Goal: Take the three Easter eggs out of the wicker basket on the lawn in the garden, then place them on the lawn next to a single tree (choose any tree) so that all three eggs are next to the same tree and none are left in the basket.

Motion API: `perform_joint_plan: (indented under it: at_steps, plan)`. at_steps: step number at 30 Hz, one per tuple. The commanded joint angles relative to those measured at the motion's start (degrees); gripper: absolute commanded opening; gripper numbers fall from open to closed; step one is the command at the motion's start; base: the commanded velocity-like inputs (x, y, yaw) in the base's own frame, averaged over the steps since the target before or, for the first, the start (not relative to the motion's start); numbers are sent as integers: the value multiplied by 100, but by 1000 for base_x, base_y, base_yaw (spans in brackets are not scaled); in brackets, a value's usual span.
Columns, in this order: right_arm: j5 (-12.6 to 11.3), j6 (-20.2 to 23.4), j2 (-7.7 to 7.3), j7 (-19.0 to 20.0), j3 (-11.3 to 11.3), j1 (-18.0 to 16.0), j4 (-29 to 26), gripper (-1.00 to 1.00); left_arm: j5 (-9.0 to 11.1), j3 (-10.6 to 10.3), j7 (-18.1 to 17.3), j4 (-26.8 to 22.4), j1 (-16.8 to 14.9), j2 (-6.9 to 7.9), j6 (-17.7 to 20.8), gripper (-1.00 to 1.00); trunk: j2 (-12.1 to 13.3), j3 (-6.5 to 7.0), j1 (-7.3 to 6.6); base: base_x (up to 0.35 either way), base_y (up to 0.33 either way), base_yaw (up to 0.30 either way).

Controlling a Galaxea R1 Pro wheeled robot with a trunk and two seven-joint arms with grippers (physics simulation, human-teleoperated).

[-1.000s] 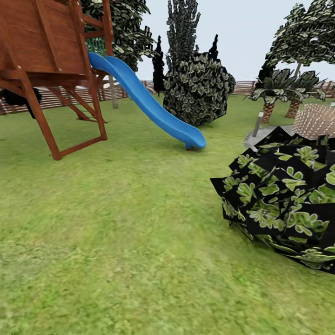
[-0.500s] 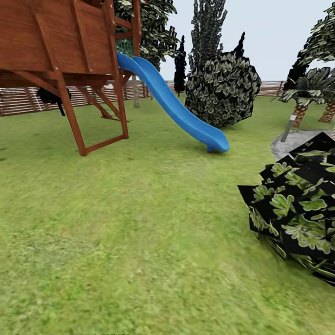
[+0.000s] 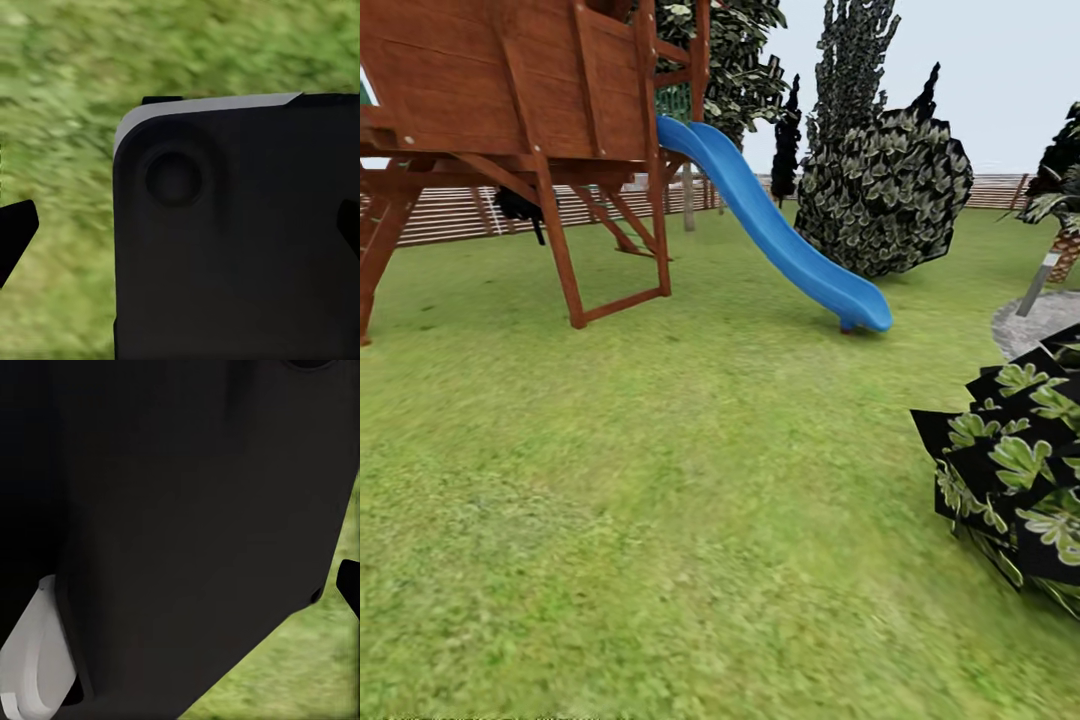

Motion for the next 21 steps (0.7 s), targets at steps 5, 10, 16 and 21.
perform_joint_plan:
  at_steps: [5, 10, 16, 21]
  plan:
    - [-12, -2, -5, -1, -15, 1, -8, 100, -2, -7, -2, 5, -3, 2, -16, 100, -2, -4, 0, 86, 170, 43]
    - [-4, -2, -4, -1, -7, 1, -7, 100, -2, -7, -2, 5, -3, 2, -13, 100, -2, -4, 0, 135, 251, 5]
    - [-5, -2, -9, -1, -12, 1, -9, 100, -2, -7, -2, 5, -3, 3, -19, 100, -2, -4, 0, 140, 260, 1]
    - [-5, -2, -10, -1, -13, 1, -10, 100, -2, -7, -2, 5, -3, 4, -26, 100, -2, -4, 0, 161, 261, 0]
